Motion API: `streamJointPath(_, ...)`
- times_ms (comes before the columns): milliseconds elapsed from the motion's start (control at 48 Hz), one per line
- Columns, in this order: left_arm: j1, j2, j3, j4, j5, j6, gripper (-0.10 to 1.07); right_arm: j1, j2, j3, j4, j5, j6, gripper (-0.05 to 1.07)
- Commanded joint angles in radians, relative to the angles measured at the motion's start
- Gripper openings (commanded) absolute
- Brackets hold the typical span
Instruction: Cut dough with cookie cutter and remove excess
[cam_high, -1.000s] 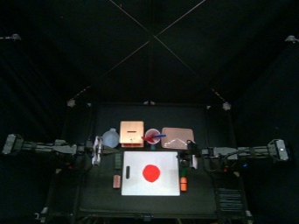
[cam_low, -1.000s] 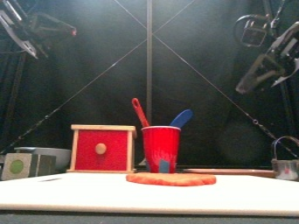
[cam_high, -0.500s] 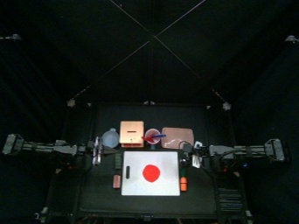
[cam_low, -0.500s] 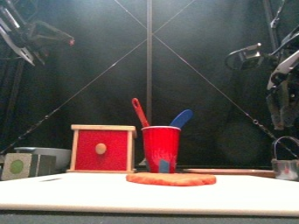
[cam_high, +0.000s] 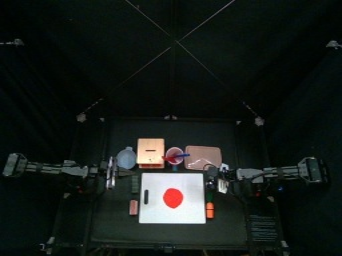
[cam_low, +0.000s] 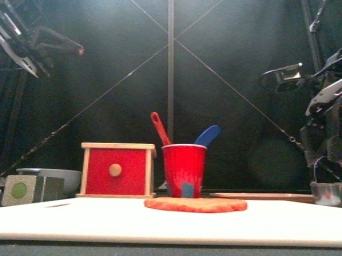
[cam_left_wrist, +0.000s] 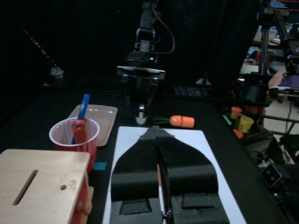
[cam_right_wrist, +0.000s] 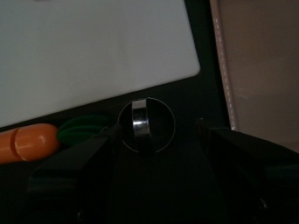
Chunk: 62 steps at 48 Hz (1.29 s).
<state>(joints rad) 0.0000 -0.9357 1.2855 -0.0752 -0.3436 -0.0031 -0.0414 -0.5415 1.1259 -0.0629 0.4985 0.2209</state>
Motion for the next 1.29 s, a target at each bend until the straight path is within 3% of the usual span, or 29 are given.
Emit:
streamJointPath(0,0.003,0.006,-0.006,-0.006,-0.009,-0.002,-0.01,0.003,0.02,-0.028,0.002,-0.006,0.0,0.8)
streamJointPath(188,0.003,0.006,0.003,-0.025,-0.009,-0.002,-0.01,0.012,0.029,-0.054,0.008,-0.003,0.0,0.56)
streamJointPath(438,0.005,0.006,0.005,-0.028,-0.009,-0.002,-0.01,0.057,0.02,-0.19,0.046,0.005,0.005,0.55)
streamJointPath(708,0.003,0.014,0.005,-0.026,-0.005,0.002,-0.01,0.107,0.256,-0.393,0.161,-0.017,0.0,0.55)
streamJointPath(979,0.002,0.021,0.015,-0.028,0.023,-0.003,-0.01,0.149,0.466,-0.588,0.11,-0.014,0.002,0.55)
streamJointPath(1271,0.002,0.025,0.04,-0.048,0.023,-0.003,-0.01,0.152,0.612,-0.735,0.101,0.04,0.0,0.55)
